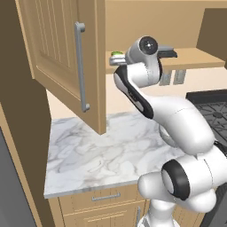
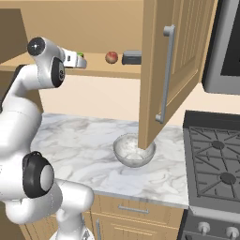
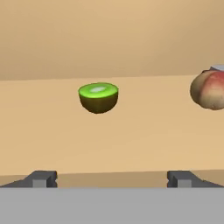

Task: Open the cabinet. Pick the kiwi and peach from the cabinet and place them into the bowl. Then close the cabinet.

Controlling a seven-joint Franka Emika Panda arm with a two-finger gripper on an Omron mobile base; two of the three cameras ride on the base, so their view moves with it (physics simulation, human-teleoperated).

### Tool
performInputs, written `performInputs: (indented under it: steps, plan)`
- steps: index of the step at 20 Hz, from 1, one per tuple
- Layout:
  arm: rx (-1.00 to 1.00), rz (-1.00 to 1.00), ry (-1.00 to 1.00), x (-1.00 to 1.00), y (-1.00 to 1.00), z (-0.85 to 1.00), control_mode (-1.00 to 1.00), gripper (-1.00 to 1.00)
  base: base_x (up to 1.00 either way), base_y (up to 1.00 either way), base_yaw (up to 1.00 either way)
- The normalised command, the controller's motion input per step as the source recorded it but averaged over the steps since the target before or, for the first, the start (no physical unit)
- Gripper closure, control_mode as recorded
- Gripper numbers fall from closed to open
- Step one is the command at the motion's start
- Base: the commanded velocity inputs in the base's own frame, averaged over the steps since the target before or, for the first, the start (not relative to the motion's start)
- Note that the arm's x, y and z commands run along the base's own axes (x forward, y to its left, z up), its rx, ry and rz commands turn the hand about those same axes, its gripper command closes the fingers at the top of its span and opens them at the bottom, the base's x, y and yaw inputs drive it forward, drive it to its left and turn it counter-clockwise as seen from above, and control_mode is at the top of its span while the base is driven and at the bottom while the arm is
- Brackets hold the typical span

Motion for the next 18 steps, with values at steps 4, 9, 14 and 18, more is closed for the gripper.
performInputs:
  steps: [4,9,14,18]
  plan:
    - [0.0,0.0,0.0,0.35,0.0,0.0,-1.0,-1.0,0.0,0.0,0.0]
    - [0.0,0.0,0.0,0.27,0.0,0.01,-1.0,-1.0,0.0,0.0,0.0]
    - [0.0,-0.02,0.0,0.25,0.0,0.02,-1.0,-1.0,0.0,0.0,0.0]
    - [0.0,-0.03,0.0,0.3,0.0,0.0,-1.0,-1.0,0.0,0.0,0.0]
